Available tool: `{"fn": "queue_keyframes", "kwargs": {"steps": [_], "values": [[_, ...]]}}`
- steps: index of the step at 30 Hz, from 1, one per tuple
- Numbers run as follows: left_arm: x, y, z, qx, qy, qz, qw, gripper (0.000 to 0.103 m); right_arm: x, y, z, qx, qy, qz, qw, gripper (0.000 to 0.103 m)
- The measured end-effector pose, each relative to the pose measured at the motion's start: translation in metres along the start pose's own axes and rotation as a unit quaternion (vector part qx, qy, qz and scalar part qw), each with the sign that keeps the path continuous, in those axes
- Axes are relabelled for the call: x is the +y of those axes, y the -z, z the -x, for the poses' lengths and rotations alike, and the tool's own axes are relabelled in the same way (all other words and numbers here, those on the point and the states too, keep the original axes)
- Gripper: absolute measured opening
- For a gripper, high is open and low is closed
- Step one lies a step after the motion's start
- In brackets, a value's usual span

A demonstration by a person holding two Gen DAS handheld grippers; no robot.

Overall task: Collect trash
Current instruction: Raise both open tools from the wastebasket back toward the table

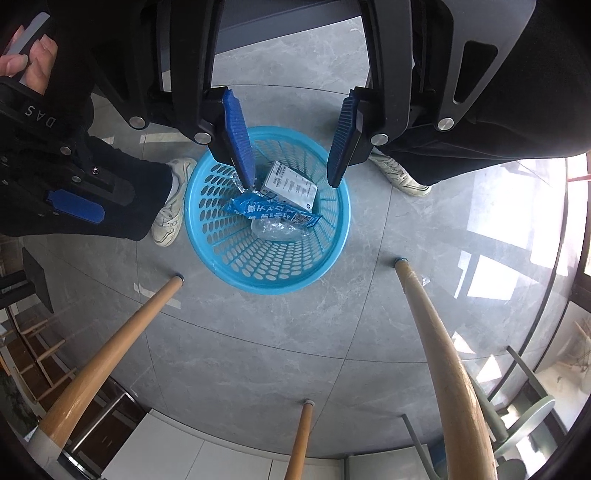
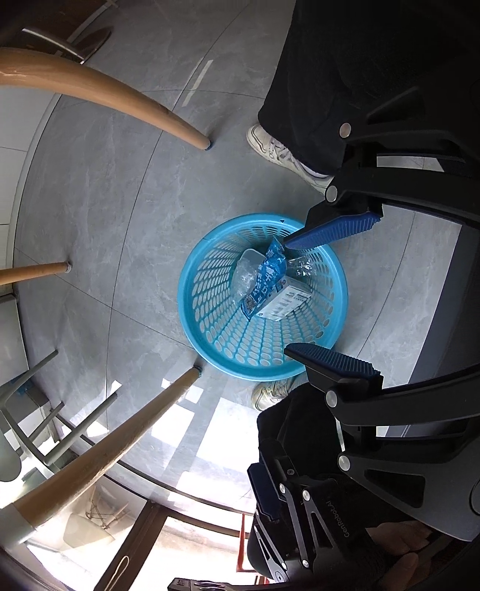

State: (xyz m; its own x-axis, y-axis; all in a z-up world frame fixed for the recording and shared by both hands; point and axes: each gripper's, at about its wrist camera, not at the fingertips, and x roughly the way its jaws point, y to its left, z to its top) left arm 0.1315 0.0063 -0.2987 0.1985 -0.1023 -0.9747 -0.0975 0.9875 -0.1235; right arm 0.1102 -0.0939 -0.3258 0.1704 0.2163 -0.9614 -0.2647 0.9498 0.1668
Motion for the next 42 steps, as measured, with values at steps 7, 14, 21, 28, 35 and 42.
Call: {"fn": "queue_keyframes", "kwargs": {"steps": [7, 14, 21, 28, 35, 42], "values": [[0.005, 0.016, 0.035, -0.042, 0.005, -0.002, 0.9991, 0.046, 0.009, 0.014, 0.040, -0.035, 0.002, 0.033, 0.999, 0.057], [0.005, 0.030, 0.065, -0.074, -0.002, -0.010, 0.9972, 0.049, 0.015, 0.028, 0.075, -0.070, -0.012, 0.051, 0.996, 0.065], [-0.002, 0.043, 0.105, -0.104, 0.003, -0.031, 0.9941, 0.055, 0.010, 0.039, 0.121, -0.126, -0.016, 0.051, 0.991, 0.068], [-0.014, 0.047, 0.149, -0.163, -0.008, -0.049, 0.9853, 0.057, 0.001, 0.044, 0.171, -0.181, -0.013, 0.054, 0.982, 0.070], [-0.023, 0.046, 0.176, -0.199, -0.007, -0.065, 0.9778, 0.059, 0.001, 0.045, 0.215, -0.226, -0.022, 0.050, 0.973, 0.074], [-0.022, 0.033, 0.209, -0.244, -0.015, -0.062, 0.9678, 0.059, -0.004, 0.026, 0.265, -0.281, -0.010, 0.050, 0.958, 0.080]]}}
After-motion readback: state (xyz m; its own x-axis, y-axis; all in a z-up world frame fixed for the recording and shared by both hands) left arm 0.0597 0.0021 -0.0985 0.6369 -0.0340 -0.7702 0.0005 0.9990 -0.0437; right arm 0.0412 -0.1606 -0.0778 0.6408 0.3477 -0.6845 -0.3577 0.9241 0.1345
